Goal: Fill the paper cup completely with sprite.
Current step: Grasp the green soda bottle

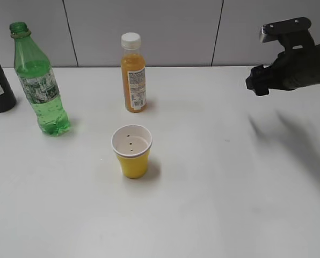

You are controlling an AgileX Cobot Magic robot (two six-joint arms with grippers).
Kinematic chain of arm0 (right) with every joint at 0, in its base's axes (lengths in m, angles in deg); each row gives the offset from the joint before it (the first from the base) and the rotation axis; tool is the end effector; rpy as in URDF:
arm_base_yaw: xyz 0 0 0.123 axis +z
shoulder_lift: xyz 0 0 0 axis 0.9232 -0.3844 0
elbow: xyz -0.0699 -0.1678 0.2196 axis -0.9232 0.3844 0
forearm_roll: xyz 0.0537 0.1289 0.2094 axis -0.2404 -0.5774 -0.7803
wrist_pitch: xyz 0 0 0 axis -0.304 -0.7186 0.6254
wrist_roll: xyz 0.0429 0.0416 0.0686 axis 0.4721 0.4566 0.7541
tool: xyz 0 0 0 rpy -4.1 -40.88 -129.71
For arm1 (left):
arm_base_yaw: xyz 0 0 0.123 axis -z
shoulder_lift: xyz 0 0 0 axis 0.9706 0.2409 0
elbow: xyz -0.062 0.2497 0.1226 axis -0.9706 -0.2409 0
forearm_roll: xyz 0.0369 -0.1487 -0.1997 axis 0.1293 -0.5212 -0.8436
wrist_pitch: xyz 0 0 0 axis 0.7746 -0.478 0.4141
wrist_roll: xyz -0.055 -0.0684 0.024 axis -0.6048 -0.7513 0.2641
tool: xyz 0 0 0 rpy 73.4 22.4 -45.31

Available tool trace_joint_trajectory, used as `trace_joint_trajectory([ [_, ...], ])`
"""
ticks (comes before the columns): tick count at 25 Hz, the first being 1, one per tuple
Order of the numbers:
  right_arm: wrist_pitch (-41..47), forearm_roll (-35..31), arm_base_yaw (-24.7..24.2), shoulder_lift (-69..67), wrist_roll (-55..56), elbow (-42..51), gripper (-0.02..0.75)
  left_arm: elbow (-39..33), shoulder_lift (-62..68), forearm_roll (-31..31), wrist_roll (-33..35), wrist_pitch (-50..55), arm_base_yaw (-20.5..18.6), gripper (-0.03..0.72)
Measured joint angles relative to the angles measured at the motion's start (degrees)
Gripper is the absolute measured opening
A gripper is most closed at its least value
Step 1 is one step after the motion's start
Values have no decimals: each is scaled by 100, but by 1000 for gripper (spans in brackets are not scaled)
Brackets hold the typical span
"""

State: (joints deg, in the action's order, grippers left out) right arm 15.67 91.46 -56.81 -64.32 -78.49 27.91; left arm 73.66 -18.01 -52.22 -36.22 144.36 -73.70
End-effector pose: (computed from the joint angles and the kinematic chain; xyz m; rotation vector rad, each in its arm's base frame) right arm 0.3844 0.0718 0.1739 -0.2765 2.2798 0.0658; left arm -0.0054 -0.0022 0.2800 0.1319 2.0096 -0.0063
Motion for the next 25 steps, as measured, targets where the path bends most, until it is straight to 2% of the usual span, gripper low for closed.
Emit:
trace_joint_trajectory([
  [4, 1543, -171, -5, 0, 154, -366, 606, 0, 0, 0, 0, 0, 39, 228],
  [7, 2326, -171, -138, 0, 250, -757, 605, 0, 0, 0, 0, 0, 11, 228],
  [13, 4307, -171, -432, 0, 386, -1939, 599, 0, 0, 0, 0, 0, 3, 228],
  [20, 5889, -171, -448, 0, 393, -2963, 594, 0, 0, 0, 0, 0, 3, 228],
  [25, 6675, 48, -448, 18, 393, -3285, 594, 0, 0, 0, 0, 0, 3, 228],
])
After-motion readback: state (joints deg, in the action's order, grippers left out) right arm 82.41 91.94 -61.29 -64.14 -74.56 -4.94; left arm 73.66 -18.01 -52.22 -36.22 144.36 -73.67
